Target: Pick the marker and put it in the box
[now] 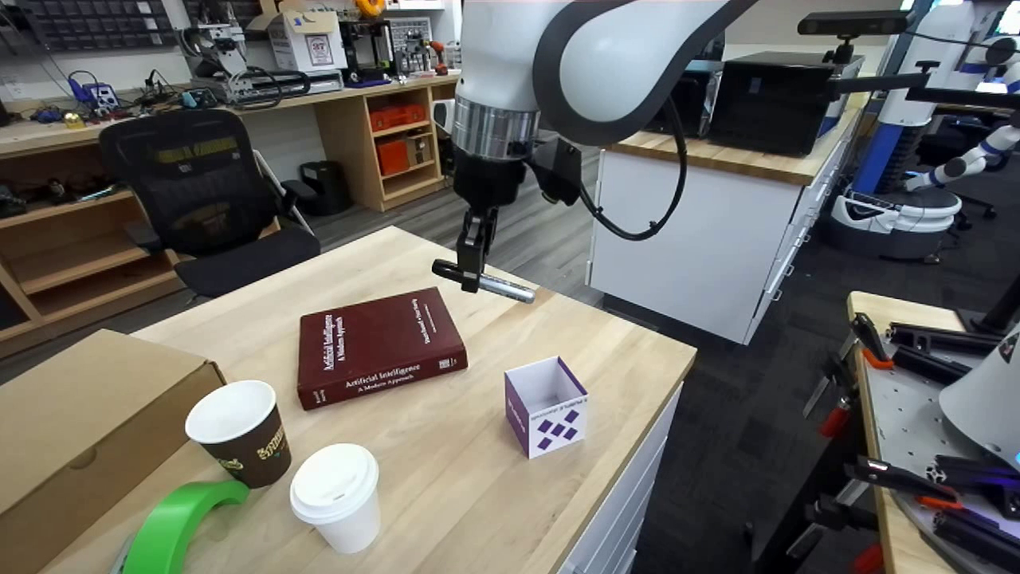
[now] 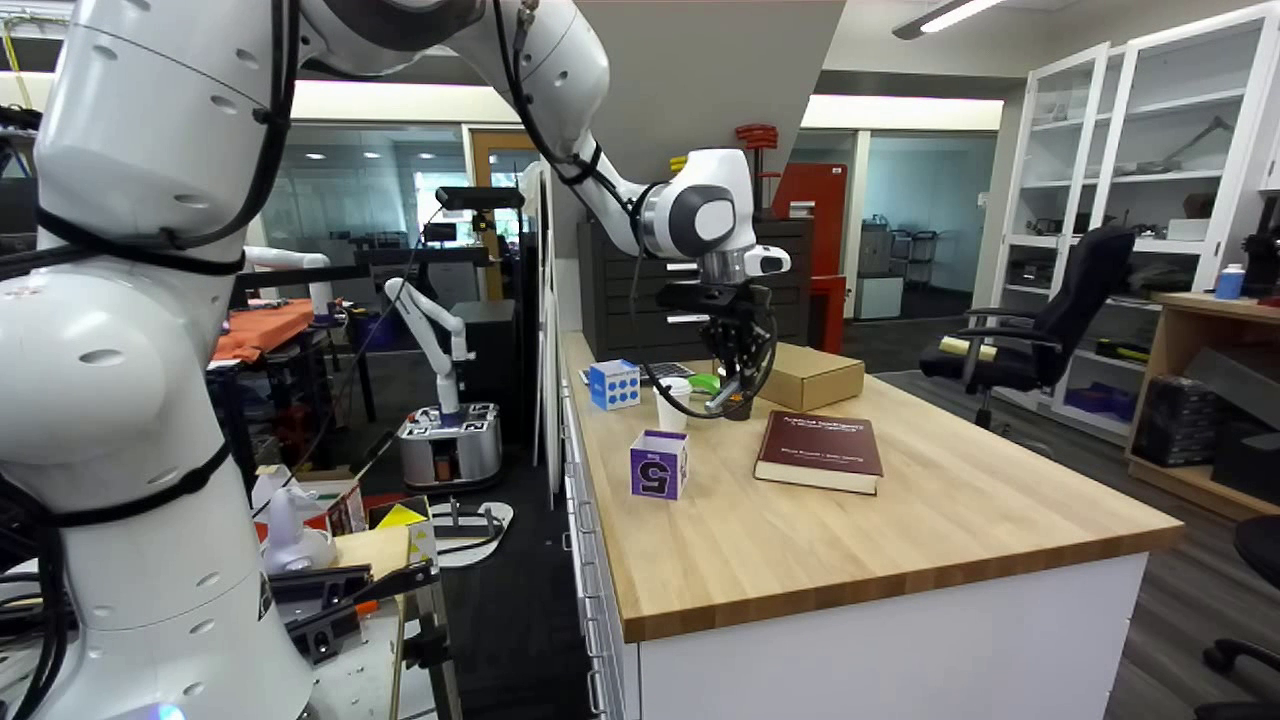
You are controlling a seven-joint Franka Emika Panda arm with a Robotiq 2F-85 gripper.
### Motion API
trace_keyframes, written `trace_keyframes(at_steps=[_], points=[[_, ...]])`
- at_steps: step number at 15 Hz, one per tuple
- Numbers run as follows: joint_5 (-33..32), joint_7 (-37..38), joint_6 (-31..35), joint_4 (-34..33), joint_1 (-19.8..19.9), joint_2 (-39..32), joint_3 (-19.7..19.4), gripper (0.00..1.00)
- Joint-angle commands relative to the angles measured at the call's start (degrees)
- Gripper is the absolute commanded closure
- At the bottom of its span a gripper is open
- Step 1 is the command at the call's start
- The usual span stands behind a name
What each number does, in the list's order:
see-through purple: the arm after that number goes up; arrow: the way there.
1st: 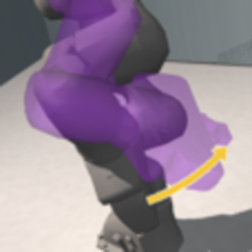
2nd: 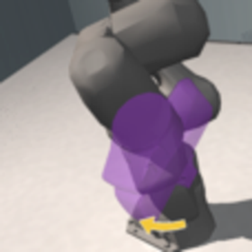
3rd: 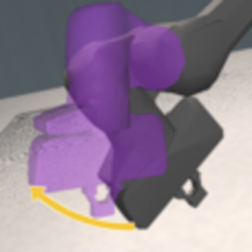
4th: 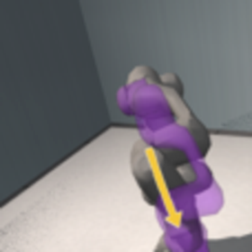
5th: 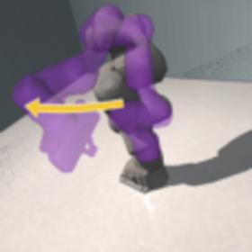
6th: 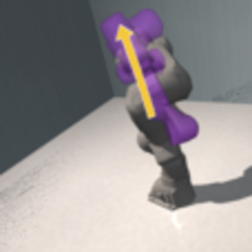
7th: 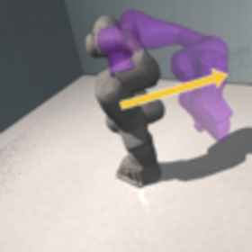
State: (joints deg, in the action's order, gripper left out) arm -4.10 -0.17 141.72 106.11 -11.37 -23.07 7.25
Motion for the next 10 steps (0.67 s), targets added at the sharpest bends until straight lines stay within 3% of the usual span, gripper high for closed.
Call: trace_keyframes(at_steps=[1,10], points=[[-0.9,-2.0,2.4,4.9,0.2,3.6,0.4,0.94],[-0.7,-3.6,11.5,12.9,-1.1,6.5,3.2,0.94]])
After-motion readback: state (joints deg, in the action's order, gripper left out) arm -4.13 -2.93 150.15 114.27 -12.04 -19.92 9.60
